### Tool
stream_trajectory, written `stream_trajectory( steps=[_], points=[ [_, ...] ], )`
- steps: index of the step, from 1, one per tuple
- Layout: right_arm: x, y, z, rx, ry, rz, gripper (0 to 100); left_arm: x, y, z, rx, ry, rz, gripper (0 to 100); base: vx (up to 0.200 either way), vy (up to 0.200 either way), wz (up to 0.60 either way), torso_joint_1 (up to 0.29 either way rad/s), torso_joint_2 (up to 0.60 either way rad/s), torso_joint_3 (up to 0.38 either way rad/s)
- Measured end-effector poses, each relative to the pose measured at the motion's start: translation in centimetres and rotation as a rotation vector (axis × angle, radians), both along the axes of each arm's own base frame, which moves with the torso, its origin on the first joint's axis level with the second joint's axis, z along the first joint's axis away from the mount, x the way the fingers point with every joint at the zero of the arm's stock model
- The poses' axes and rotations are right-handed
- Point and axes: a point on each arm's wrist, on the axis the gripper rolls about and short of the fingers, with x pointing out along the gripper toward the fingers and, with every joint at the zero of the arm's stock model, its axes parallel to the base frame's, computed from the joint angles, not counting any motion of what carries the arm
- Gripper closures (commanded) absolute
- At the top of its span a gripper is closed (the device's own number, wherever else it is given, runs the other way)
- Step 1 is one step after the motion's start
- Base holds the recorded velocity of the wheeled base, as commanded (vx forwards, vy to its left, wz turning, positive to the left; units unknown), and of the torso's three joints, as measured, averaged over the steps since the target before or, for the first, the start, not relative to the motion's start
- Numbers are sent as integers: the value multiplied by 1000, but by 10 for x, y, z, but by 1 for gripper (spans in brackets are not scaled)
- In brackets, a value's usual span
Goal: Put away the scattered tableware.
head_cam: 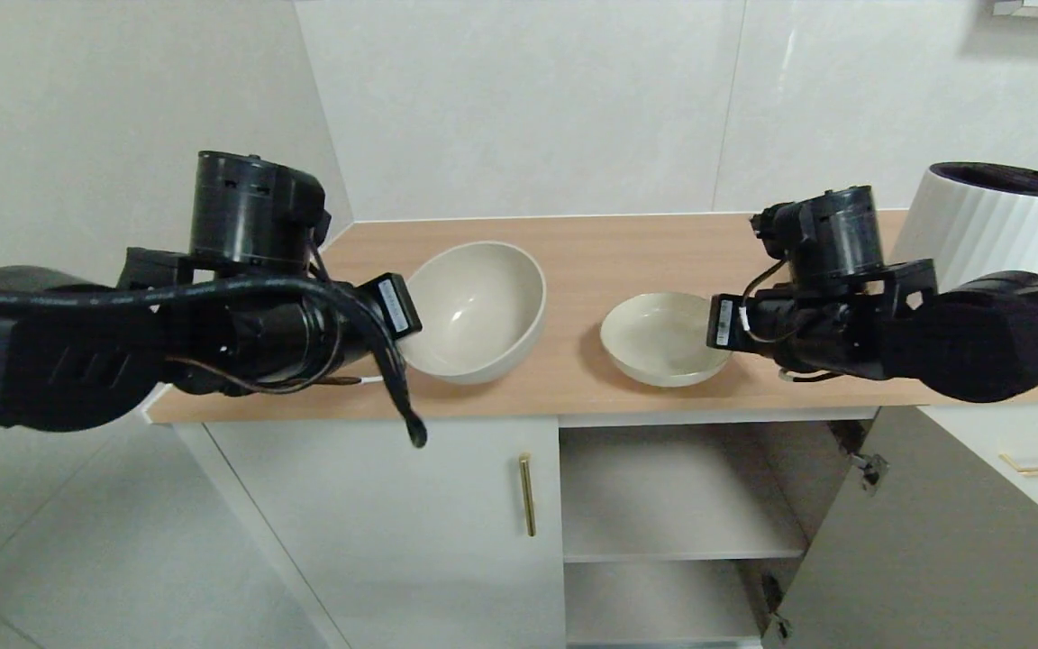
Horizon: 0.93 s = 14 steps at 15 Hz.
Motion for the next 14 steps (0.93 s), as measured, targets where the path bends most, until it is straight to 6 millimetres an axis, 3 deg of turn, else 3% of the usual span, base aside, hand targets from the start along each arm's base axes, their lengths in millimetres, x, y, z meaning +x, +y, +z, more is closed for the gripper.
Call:
stream_trajectory(
  steps=[3, 8, 14],
  points=[
    [-38, -17, 14, 31, 30, 91, 100, -32, 13, 1, 14, -16, -80, 100, 0, 0, 0, 0, 0, 0],
    [-81, -40, 13, 56, 90, 186, 100, -77, 30, 1, -6, -27, -238, 100, 0, 0, 0, 0, 0, 0],
    [-100, -60, 4, 59, 120, 211, 100, -87, 33, 2, -12, -35, -255, 100, -33, 0, 0, 0, 0, 3]
  ],
)
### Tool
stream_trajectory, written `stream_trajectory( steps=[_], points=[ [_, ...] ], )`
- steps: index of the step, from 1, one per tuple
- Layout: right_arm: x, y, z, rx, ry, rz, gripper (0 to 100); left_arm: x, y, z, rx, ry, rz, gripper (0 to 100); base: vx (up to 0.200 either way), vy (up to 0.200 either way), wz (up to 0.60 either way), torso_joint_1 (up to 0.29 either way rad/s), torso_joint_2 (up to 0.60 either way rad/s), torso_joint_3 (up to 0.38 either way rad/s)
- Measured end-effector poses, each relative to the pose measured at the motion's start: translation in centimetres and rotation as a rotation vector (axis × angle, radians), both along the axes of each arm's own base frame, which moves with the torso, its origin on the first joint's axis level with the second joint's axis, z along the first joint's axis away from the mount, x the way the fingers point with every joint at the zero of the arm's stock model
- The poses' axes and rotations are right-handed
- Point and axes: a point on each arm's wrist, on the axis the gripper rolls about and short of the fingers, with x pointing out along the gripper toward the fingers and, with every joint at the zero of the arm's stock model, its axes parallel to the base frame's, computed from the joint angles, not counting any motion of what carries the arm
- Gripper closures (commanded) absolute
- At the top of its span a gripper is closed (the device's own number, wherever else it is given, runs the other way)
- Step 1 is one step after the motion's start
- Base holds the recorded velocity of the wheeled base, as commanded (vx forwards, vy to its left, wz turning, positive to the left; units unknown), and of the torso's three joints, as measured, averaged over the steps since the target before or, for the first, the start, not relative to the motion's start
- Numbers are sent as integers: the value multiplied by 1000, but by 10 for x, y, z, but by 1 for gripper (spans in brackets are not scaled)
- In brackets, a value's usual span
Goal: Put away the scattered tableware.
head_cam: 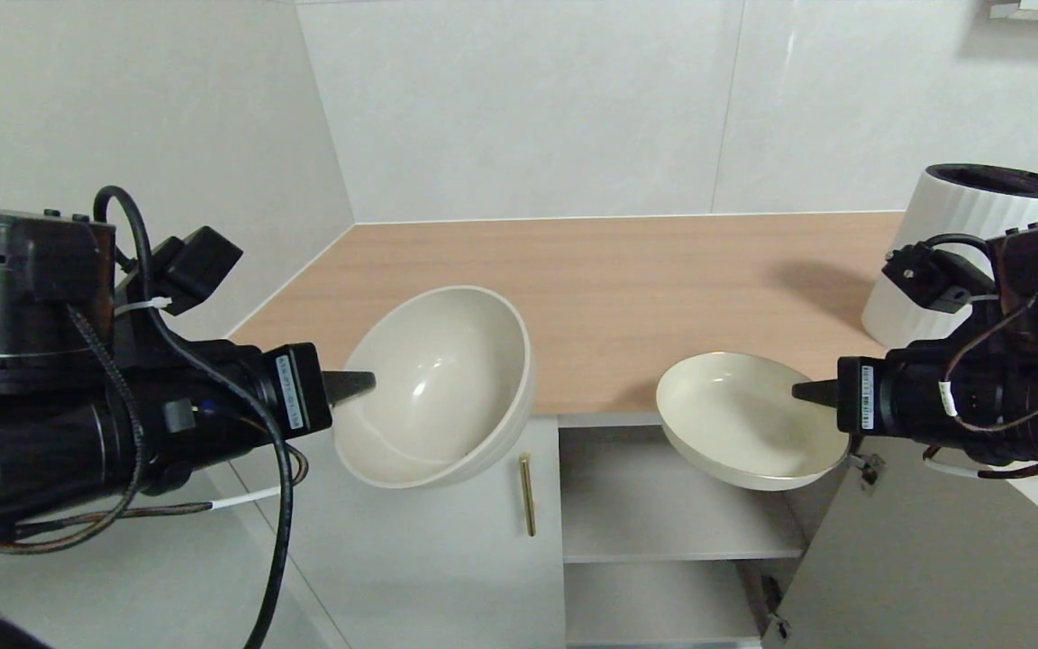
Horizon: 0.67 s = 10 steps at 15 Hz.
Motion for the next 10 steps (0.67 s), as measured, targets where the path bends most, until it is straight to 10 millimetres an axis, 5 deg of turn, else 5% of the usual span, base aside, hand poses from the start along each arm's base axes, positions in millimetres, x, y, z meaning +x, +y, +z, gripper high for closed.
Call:
stream_trajectory(
  steps=[3, 10],
  points=[
    [-1, -2, -2, -20, -2, 3, 100, 0, -1, -1, 1, 3, -1, 100, -200, 0, 0, 6, 1, -1],
    [0, -3, -4, -26, 3, -6, 100, 2, -1, -2, 9, 7, -2, 100, 0, 0, 0, 0, 0, 0]
  ],
)
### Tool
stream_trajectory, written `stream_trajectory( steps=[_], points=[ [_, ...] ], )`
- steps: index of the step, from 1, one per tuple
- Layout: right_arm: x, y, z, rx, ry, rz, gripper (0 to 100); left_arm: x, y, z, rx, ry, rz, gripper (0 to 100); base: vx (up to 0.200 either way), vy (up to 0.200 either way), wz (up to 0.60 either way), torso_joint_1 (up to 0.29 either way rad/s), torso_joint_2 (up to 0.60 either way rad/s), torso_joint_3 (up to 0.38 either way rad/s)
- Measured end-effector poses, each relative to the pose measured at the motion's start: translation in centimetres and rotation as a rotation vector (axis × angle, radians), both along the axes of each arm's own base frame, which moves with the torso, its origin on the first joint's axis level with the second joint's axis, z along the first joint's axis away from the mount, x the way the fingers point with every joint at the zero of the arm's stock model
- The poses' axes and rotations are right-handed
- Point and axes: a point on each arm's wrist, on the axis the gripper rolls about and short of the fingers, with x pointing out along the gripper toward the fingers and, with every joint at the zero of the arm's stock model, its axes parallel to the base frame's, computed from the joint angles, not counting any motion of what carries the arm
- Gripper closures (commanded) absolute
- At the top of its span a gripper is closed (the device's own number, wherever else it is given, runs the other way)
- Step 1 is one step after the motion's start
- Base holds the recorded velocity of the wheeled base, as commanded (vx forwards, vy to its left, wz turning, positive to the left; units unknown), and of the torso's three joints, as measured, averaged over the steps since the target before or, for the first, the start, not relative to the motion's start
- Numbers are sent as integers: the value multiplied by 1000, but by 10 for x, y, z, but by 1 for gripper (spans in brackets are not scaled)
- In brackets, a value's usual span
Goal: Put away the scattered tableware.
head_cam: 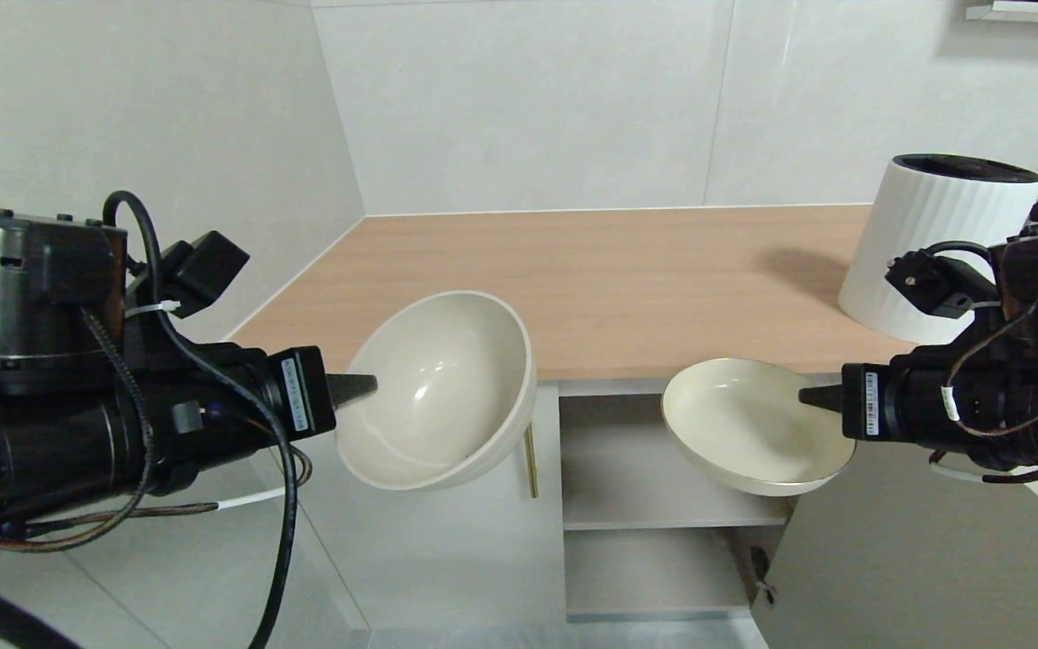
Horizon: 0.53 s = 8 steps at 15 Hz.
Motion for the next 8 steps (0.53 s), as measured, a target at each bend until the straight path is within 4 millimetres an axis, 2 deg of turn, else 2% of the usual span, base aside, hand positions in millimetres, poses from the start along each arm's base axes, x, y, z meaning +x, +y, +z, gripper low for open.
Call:
stream_trajectory(
  steps=[5, 8],
  points=[
    [5, 1, -3, -2, 2, -7, 100, 1, -1, -1, 1, 4, -1, 100, 0, 0, 0, 0, 0, 0],
    [6, 1, -5, -4, 6, -8, 100, 1, -1, -1, 0, 5, 0, 100, 0, 0, 0, -90, 245, 147]
  ],
)
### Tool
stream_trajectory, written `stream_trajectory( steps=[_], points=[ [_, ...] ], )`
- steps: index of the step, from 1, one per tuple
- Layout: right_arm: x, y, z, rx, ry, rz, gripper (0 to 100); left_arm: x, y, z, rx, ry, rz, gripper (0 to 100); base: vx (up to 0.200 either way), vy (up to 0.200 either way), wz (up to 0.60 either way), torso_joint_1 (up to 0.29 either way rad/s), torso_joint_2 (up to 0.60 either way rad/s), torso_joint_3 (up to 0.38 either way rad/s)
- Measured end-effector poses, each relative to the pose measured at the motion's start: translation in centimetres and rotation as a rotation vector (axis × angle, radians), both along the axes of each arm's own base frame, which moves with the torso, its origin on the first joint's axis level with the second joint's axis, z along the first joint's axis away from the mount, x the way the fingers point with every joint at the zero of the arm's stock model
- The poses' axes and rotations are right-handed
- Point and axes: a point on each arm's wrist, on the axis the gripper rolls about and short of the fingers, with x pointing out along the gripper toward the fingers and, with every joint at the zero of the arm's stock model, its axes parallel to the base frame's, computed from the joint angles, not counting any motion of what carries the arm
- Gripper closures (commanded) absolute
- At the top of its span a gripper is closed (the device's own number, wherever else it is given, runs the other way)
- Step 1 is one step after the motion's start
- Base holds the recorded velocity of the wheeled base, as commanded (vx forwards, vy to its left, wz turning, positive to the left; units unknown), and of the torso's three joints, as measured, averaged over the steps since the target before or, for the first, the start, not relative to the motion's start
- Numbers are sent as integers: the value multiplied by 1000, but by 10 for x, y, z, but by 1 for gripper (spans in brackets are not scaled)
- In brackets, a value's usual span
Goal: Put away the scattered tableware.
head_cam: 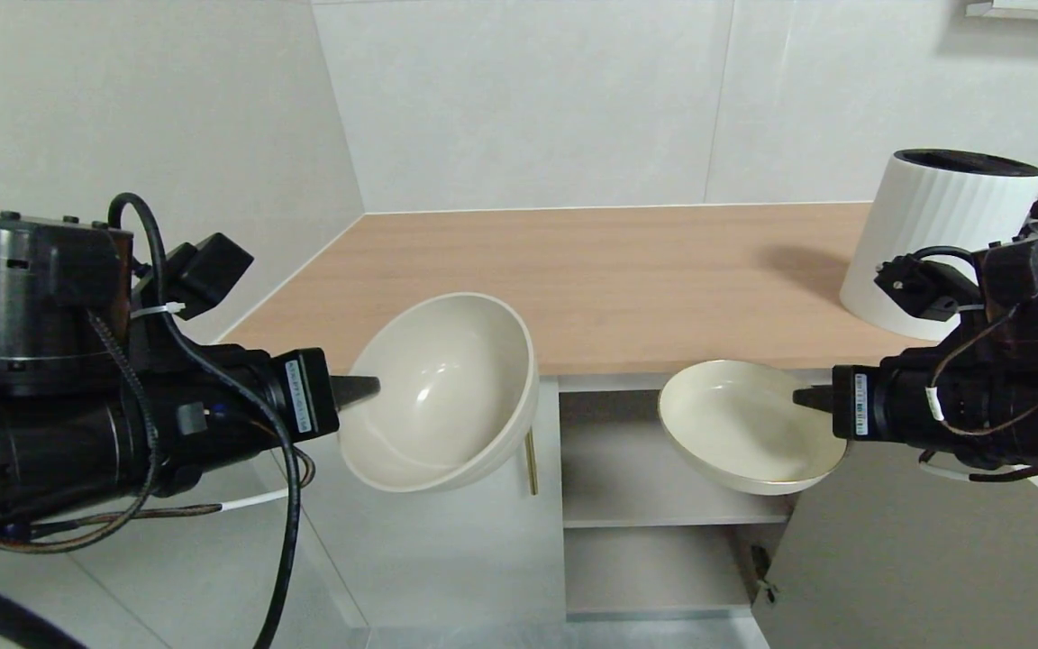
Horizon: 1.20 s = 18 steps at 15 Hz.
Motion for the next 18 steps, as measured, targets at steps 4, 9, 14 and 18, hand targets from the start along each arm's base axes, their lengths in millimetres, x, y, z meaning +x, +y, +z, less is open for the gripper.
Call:
stream_trajectory(
  steps=[4, 9, 14, 18],
  points=[
    [1, 0, -1, -2, 4, 0, 100, 0, 0, 0, 1, 2, 1, 100, 0, 0, 0, -165, 445, 271],
    [1, 0, -1, -2, 5, 0, 100, 0, 0, 0, 1, 2, 0, 100, 0, 0, 0, -147, 457, 308],
    [1, 0, -1, -3, 4, 0, 100, 0, 0, 0, 0, 1, 0, 100, 0, 0, 0, -88, 382, 287],
    [1, 0, -2, -4, 5, 1, 100, 0, 0, 0, 1, 1, 0, 100, 0, 0, 0, -13, 43, 24]
  ],
)
